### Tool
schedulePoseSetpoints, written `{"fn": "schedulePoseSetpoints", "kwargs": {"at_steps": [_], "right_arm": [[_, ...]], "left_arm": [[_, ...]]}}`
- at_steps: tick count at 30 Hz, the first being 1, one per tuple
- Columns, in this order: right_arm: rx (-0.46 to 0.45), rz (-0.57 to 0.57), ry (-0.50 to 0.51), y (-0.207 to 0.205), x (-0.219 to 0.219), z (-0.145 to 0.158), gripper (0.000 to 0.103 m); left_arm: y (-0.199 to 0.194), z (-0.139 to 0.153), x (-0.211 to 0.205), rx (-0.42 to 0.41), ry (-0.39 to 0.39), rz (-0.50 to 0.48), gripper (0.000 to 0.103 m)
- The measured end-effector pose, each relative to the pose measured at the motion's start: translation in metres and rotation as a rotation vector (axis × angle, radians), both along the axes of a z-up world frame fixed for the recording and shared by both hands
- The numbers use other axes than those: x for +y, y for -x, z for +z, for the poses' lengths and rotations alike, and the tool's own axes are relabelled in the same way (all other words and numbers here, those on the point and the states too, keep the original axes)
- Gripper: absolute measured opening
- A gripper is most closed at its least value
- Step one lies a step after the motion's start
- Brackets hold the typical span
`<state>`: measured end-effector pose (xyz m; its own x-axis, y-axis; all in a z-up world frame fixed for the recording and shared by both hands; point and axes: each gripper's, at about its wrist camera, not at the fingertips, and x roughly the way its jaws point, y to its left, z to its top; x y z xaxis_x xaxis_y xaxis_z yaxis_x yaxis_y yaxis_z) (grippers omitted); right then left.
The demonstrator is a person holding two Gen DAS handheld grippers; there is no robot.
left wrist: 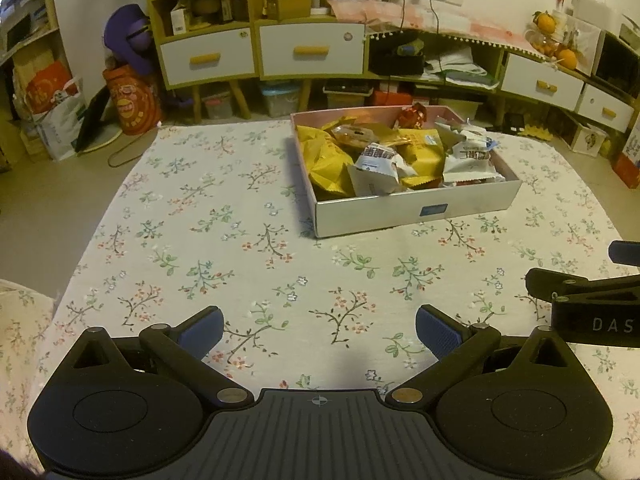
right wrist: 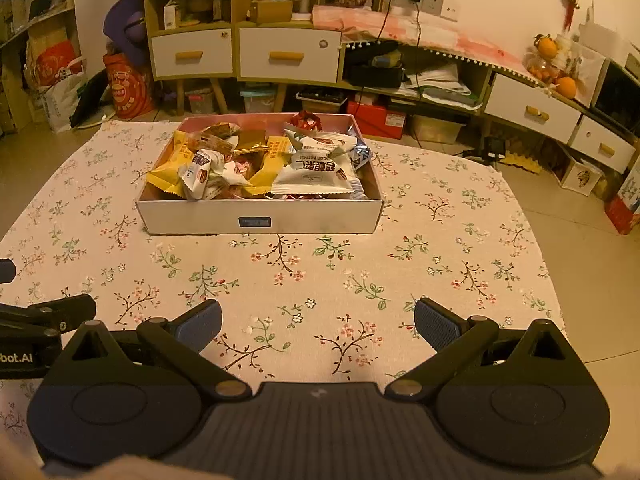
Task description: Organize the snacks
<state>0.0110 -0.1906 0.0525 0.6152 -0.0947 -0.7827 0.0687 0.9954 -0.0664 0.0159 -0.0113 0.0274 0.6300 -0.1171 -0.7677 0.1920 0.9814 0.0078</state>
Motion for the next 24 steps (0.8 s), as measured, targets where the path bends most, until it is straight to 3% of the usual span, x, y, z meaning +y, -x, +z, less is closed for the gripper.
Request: {"fn": "schedulePoseSetpoints", "kwargs": {"at_steps": [24], "right_arm": [[0.006, 0.005, 0.005, -0.0006, 0.0030, -0.0008, 0.103]], "left_arm": [[-0.0009, -0.0020, -0.0017, 0.012, 0.009, 0.007, 0.103]]}}
